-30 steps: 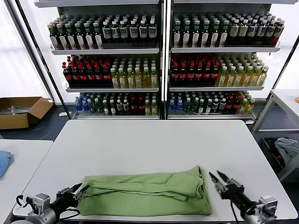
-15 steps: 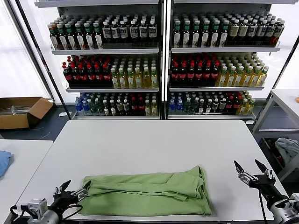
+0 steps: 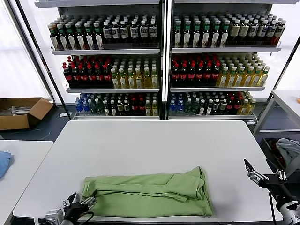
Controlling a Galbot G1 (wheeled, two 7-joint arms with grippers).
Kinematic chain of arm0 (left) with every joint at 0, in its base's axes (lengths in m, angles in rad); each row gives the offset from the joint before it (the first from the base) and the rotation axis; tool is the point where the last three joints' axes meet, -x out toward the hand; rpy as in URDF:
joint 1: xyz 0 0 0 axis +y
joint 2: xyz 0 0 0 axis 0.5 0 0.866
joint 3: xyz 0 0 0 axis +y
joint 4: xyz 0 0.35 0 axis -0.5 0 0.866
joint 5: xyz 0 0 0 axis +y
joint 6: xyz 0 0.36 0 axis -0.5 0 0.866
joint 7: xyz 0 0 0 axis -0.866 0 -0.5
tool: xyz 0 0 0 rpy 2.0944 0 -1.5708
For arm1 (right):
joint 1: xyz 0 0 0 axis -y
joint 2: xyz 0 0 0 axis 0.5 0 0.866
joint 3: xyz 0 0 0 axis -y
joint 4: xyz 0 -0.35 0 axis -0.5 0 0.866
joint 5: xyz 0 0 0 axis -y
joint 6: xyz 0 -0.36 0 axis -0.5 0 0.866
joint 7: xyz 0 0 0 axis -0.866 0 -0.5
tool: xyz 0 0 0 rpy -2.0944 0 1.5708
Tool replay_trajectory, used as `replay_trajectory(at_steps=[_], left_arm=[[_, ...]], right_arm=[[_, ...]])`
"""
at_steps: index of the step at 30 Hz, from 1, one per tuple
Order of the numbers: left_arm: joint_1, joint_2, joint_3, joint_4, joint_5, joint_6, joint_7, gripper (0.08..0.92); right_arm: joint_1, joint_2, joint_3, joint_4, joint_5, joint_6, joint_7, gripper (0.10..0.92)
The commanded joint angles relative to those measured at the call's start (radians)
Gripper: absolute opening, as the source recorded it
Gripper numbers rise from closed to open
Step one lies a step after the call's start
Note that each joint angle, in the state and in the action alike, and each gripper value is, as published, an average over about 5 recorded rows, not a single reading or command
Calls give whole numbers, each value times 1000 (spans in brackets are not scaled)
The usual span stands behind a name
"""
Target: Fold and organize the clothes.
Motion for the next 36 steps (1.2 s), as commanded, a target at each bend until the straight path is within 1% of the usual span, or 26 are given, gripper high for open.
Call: replay_trajectory(at_steps=[1, 5, 11, 18, 22, 25, 28, 32, 36], left_arm=[[1, -67, 51, 22, 65, -12, -32, 798], [7, -76, 65, 14, 73, -17, -26, 698], [6, -75, 69, 21, 101, -40, -6, 525], [-2, -49, 43, 20, 110, -59, 18, 317], [-27, -13, -26, 21, 87, -67, 42, 204], [-63, 54, -148, 58, 49, -72, 74, 136], [-91, 166, -304, 141, 29, -85, 148, 96], [-110, 315, -471, 281, -8, -105, 246, 95], [-114, 437, -567, 407, -60, -123, 300, 95]], right_arm=[[6, 3, 15, 3, 27, 1, -2, 823], [9, 4, 20, 17, 48, -10, 2, 823], [11, 8, 15, 25, 51, -14, 5, 823], [9, 16, 13, 31, 51, -16, 5, 823], [8, 16, 19, 31, 52, -16, 5, 823], [5, 15, 23, 32, 54, -15, 5, 823], [3, 13, 25, 33, 58, -14, 5, 823], [4, 10, 24, 34, 61, -13, 5, 823], [10, 5, 21, 38, 62, -13, 6, 823]])
